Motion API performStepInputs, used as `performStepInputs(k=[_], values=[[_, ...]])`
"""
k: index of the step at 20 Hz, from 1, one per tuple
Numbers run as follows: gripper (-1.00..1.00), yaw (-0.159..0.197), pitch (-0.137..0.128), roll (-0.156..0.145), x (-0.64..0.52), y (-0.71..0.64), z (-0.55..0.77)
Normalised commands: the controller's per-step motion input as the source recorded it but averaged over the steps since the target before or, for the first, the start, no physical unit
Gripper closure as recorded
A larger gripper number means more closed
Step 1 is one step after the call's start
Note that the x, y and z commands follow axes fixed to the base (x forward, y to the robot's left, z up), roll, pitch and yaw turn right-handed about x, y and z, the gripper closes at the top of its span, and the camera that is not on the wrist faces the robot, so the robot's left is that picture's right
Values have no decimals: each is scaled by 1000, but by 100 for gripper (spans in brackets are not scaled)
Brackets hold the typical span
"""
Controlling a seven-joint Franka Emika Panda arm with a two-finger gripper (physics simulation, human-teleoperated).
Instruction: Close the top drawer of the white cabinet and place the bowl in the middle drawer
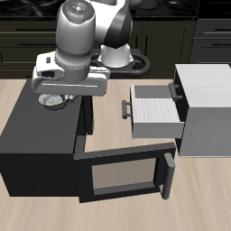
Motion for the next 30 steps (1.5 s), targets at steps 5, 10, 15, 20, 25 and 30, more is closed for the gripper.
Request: performStepInputs(k=[5, 10, 15, 20, 25, 30], values=[[100, -3, 11, 20, 21, 208, -22], [100, 10, -7, 4, -80, 283, -4], [100, 5, 8, -11, -88, 185, 62], [100, 25, -21, 51, -99, 433, 79], [100, 57, 14, 18, -6, 321, -94], [100, 20, -3, 13, -91, 284, 46]])
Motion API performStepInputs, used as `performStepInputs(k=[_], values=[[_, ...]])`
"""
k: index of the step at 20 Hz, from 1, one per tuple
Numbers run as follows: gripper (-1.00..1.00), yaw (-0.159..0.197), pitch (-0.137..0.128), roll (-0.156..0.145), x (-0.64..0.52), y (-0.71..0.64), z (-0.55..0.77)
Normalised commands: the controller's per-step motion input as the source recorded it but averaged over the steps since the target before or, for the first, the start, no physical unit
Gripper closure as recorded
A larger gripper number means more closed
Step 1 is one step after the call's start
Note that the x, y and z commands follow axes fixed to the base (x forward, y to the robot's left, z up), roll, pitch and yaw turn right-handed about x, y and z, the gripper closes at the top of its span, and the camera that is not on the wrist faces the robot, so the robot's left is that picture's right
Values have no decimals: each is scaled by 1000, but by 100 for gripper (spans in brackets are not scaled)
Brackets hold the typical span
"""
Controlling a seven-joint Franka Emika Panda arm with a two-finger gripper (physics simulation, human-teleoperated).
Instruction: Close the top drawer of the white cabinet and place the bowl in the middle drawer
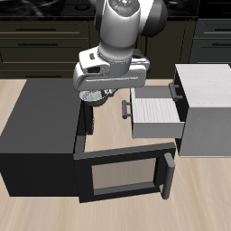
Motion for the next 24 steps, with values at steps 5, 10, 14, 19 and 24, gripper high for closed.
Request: performStepInputs(k=[5, 10, 14, 19, 24], values=[[100, 53, 0, 20, -95, 279, 29], [100, 33, 3, 18, -105, 246, 39], [100, 30, -9, -22, -76, 132, 119], [100, 5, -11, -32, 2, 40, 130], [100, -19, -21, -33, 46, 124, 78]])
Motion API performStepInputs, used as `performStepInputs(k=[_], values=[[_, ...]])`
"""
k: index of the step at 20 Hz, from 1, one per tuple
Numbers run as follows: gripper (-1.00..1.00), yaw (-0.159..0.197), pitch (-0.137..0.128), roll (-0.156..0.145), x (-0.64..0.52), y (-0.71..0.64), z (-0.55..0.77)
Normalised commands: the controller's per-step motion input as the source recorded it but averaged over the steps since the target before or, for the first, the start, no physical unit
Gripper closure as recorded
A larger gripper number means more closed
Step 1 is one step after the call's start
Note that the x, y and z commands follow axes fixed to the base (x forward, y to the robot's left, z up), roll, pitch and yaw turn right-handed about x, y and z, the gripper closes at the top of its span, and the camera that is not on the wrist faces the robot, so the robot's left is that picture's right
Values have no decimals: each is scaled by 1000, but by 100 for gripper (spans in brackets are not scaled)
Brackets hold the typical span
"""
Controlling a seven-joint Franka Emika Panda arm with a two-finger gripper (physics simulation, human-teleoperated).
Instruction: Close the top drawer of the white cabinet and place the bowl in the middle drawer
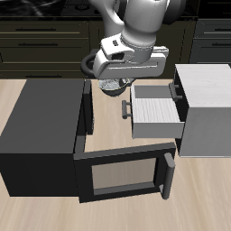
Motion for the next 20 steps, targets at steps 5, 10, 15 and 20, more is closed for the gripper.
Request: performStepInputs(k=[5, 10, 15, 20], values=[[100, 15, -7, 29, 31, 209, 6], [100, 76, -13, -23, 37, 54, -10], [100, 173, 36, 4, 4, 28, -135], [100, 183, -36, -12, -56, 11, -58]])
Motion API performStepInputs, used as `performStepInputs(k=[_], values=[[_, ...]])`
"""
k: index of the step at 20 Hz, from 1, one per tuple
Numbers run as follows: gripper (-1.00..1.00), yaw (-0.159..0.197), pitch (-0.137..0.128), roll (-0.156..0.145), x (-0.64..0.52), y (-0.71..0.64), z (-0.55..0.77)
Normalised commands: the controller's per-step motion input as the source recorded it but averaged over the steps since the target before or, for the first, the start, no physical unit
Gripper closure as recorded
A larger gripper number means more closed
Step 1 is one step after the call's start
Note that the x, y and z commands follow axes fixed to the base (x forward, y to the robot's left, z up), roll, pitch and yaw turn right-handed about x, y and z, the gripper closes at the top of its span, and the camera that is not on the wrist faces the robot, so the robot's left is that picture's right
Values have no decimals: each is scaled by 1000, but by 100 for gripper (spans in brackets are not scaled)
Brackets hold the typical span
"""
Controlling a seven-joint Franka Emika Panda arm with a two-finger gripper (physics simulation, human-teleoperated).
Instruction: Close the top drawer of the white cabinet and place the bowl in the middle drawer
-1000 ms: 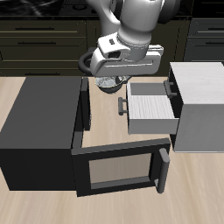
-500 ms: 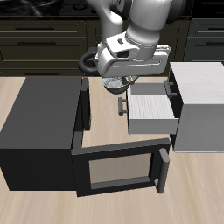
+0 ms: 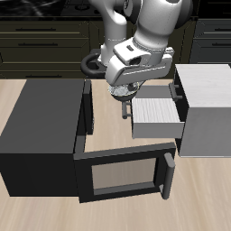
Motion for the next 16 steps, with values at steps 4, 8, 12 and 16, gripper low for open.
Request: performStepInputs(k=[4, 8, 12, 16], values=[[100, 179, -21, 6, -75, 48, 23], [100, 248, -53, 5, -65, 93, 19], [100, 247, -65, 26, -61, 115, -27], [100, 199, -64, 7, -14, 53, 18]])
